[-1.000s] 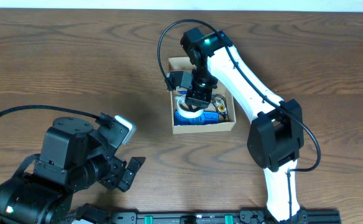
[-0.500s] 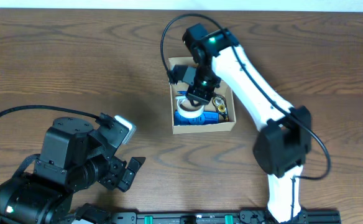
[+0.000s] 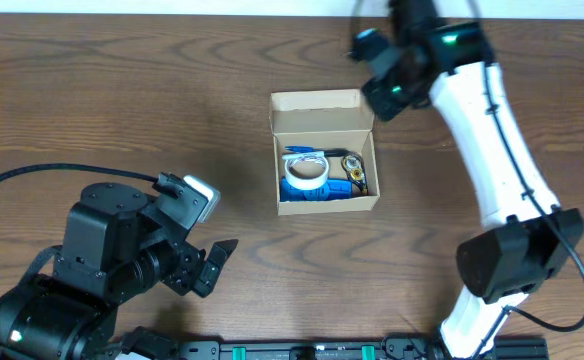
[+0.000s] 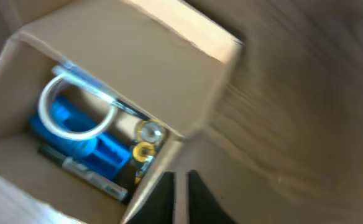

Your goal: Pack container

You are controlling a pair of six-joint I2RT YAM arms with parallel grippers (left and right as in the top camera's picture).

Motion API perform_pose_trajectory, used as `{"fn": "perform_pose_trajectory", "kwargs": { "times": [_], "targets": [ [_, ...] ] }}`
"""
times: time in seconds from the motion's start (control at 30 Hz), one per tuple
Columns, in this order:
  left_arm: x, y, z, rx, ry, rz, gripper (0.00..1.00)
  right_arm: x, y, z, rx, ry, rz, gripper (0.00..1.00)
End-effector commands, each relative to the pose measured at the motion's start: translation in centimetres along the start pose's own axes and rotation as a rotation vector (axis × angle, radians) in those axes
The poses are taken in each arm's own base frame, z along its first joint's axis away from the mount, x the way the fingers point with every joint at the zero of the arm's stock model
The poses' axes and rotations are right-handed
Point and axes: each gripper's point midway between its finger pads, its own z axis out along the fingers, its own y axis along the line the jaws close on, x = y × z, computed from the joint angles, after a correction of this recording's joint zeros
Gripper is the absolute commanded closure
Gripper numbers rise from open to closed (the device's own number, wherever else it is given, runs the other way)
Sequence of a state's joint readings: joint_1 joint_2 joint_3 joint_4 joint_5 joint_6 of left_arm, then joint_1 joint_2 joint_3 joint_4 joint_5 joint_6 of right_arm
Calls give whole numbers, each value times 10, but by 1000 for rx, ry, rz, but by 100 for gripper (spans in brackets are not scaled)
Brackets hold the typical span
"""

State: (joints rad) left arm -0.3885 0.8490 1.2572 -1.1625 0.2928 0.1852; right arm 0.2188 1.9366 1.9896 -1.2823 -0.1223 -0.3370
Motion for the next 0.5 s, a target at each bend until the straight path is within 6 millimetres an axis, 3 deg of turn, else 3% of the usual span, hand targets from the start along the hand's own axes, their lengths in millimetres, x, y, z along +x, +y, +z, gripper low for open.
{"fn": "perform_pose_trajectory", "kwargs": {
  "times": [0.0,0.23,0.47],
  "targets": [
    [-10,0,-2,0,-42,30,5,5,-19,0,-39,-15,137,98],
    [-38,19,4,-87,-120,-1,5,25,-56,-2,-19,-5,330,98],
    [-49,41,38,-148,-57,-56,5,42,-56,14,-37,50,354,98]
  ]
}}
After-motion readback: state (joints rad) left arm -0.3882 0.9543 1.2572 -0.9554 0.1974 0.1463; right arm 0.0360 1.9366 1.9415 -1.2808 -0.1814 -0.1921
